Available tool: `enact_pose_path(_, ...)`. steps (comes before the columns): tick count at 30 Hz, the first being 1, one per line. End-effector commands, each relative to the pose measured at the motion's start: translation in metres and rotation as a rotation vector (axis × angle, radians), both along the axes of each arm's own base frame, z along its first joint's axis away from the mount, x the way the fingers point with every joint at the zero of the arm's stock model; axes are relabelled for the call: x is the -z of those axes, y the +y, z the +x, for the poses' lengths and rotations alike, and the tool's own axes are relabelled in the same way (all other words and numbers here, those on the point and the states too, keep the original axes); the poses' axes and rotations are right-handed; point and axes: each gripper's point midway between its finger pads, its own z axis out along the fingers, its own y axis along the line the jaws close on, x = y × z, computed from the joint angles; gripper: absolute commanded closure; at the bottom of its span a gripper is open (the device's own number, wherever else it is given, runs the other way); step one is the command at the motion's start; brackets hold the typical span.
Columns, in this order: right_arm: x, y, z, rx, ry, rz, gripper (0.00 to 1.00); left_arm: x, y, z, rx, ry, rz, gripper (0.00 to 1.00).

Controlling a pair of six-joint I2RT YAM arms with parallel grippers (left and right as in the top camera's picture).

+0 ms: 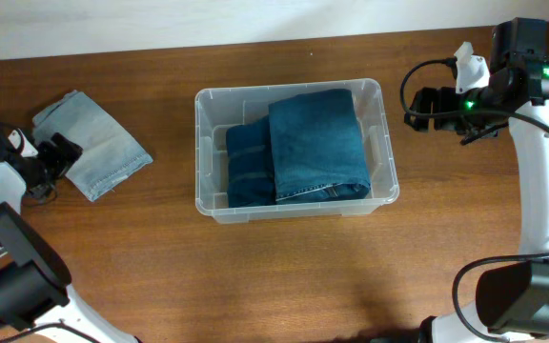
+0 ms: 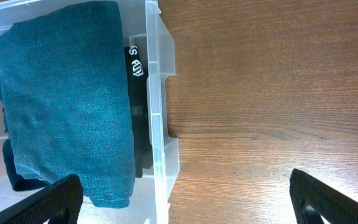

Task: Pack container
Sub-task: 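Grasp the folded light-blue jeans with the left gripper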

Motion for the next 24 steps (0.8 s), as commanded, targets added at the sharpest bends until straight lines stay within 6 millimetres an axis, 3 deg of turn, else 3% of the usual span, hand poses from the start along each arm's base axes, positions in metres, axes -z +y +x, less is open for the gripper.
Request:
enact_pose_path(1,0.000,-0.001,-0.002,-0.002,0.001,-0.009,0.01,0.028,-0.017,0.001,0.053,0.025,-0.064,0.01)
enact_pose_path(8,0.000,0.000,-0.002,-0.002,0.004,-0.009,0.02,0.064,-0.038,-0.002,0.087,0.095,-0.107,0.02)
enact_pose_path(12,0.000,0.000,-0.002,-0.001,0.004,-0.009,0.01,0.062,-0.047,0.002,0.109,0.070,-0.148,0.28)
enact_pose_path(13,0.000,0.000,-0.002,-0.001,0.004,-0.009,0.02,0.059,-0.050,0.005,0.120,0.051,-0.167,0.39)
enact_pose_path(15,0.000,0.000,-0.003,-0.001,0.007,-0.008,0.02,0.057,-0.053,0.007,0.128,0.037,-0.182,0.82)
enact_pose_path(16,0.000,0.000,-0.003,-0.001,0.008,-0.008,0.02,0.057,-0.053,0.007,0.128,0.036,-0.182,0.95)
enact_pose_path(17,0.001,0.000,-0.004,-0.001,0.010,-0.007,0.02,0.057,-0.053,0.007,0.128,0.036,-0.182,1.00)
enact_pose_path(21,0.001,0.000,-0.005,-0.001,0.014,-0.007,0.01,0.052,-0.055,0.005,0.129,0.042,-0.188,1.00)
enact_pose_path(24,0.001,0.000,-0.005,-0.002,0.015,-0.007,0.02,0.030,-0.059,0.010,0.160,-0.011,-0.193,1.00)
